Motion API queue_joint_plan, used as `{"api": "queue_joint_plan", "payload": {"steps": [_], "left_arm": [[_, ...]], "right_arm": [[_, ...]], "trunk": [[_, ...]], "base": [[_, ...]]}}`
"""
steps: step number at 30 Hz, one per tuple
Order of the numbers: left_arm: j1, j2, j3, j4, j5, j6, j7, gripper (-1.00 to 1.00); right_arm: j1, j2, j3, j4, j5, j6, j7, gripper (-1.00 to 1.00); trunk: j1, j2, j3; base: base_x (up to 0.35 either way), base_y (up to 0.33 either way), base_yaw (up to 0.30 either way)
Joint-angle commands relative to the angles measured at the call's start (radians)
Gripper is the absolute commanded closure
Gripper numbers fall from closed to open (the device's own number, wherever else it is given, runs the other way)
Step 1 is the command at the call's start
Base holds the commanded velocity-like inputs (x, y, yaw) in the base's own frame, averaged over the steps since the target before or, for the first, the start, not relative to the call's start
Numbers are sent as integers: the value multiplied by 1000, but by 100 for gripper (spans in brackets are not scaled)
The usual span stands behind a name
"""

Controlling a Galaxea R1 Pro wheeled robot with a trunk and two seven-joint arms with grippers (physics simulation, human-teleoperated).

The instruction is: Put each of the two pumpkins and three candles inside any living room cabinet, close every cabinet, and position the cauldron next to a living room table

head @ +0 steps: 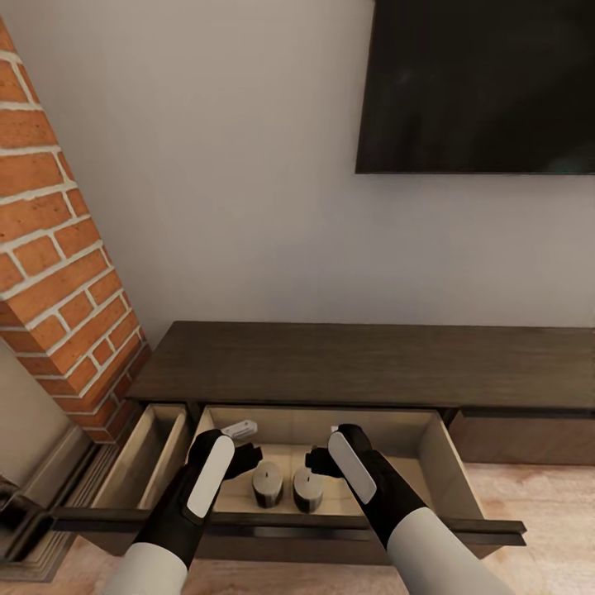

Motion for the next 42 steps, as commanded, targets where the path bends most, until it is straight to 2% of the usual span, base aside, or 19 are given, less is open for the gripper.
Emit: {"api": "queue_joint_plan", "payload": {"steps": [1, 4, 5, 8, 42], "left_arm": [[0, 0, 0, 0, 0, 3, 0, -100], [-1, 0, 0, 0, 0, 15, 0, -100], [-1, 0, 0, 0, -1, 18, 0, -100], [-1, 0, 0, 0, -1, 19, 0, -100], [-1, 0, 0, 0, -2, 23, 0, -100]], "right_arm": [[0, 0, 0, -1, 0, 1, -1, -100], [0, 0, 0, -36, 0, 43, -3, -100], [0, 0, 0, -81, -1, 87, -4, -100], [0, 0, -2, -96, -2, 103, -4, -100], [3, 0, -2, -102, -8, 106, -3, -100]], "trunk": [[-4, 7, 3], [-15, 28, 13], [-19, 35, 16], [-31, 56, 25], [-161, 294, 132]], "base": [[-2, 0, 0], [0, 0, 0], [0, 0, 0], [0, 0, 0], [0, 0, 0]]}}
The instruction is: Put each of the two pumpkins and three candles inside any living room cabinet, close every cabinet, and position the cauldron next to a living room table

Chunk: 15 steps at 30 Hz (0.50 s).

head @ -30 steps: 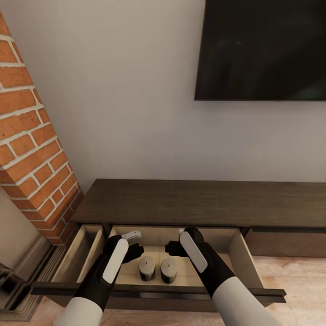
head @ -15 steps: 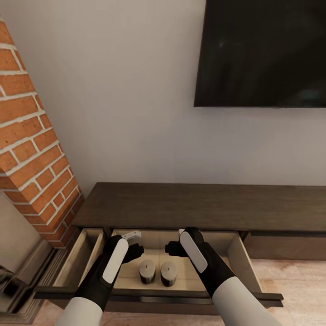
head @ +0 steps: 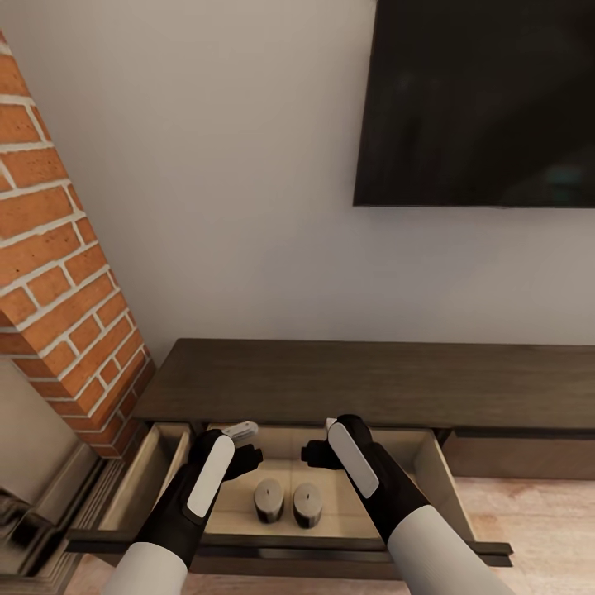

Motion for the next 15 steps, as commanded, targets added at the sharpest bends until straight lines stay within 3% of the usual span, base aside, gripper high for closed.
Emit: {"api": "queue_joint_plan", "payload": {"steps": [1, 15], "left_arm": [[0, 0, 0, 0, 0, 0, 0, -100], [-2, 4, 0, 1, -4, 0, 1, -100]], "right_arm": [[0, 0, 0, 0, 0, 0, 0, -100], [-1, 0, -4, 3, 6, -2, -4, -100]], "trunk": [[-4, 7, 3], [-58, 105, 47]], "base": [[0, 0, 0], [0, 0, 0]]}}
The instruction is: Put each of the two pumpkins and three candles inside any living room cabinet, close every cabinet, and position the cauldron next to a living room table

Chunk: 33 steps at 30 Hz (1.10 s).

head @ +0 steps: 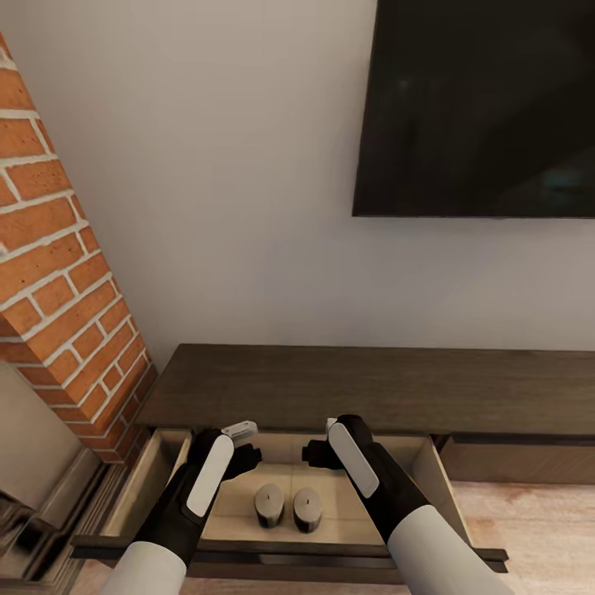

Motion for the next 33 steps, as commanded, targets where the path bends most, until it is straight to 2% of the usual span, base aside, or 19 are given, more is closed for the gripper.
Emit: {"api": "queue_joint_plan", "payload": {"steps": [1, 4, 8, 11, 33], "left_arm": [[-2, 2, 1, 1, -1, 0, 2, -100], [-6, 5, 13, 3, -1, 0, 31, -100], [-8, 5, 32, 12, 5, -5, 142, -100], [-8, 5, 34, 14, 7, -6, 165, -100], [-8, 2, 35, 16, 11, -5, 177, -100]], "right_arm": [[0, 0, -5, 1, 0, 0, -1, -100], [0, 0, -28, 2, 1, 0, -8, -100], [0, 0, -74, 3, 1, 1, -87, -100], [1, 0, -84, 3, 1, 1, -123, -100], [1, 0, -88, 3, -5, 5, -136, -100]], "trunk": [[-4, 7, 3], [-15, 28, 13], [-31, 56, 25], [-42, 77, 35], [-127, 231, 103]], "base": [[0, 0, 0], [0, 0, 0], [0, 0, 0], [0, 0, 0], [0, 0, 0]]}}
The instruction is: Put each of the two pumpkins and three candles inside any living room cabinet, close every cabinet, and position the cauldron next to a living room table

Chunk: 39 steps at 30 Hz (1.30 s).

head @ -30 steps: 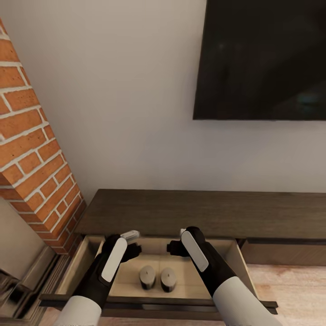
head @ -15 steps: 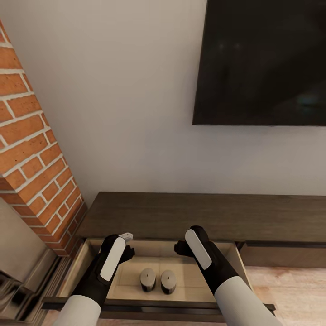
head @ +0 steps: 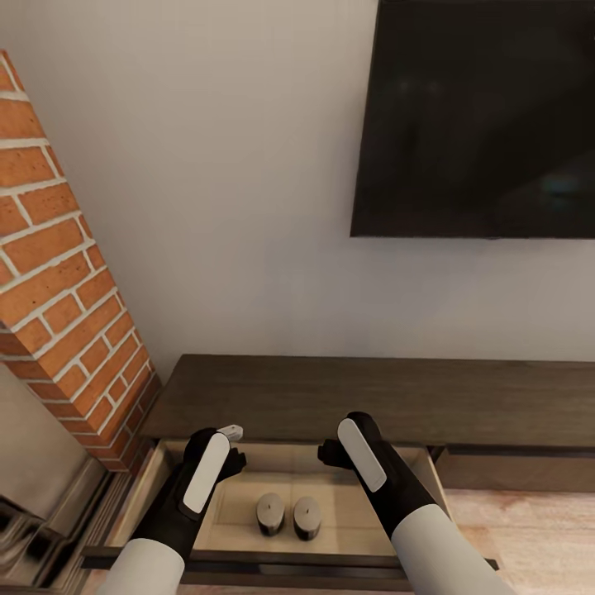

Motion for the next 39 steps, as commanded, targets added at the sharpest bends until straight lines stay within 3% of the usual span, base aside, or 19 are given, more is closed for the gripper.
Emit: {"api": "queue_joint_plan", "payload": {"steps": [1, 39], "left_arm": [[0, 0, 0, 0, 0, 0, 0, -100], [0, 3, -1, 0, 0, 2, -3, -100]], "right_arm": [[0, 0, 0, 0, 0, 0, 0, -100], [0, 0, 10, -2, 5, -5, -1, -100]], "trunk": [[-4, 7, 3], [-150, 273, 122]], "base": [[0, 0, 0], [0, 0, 0]]}}
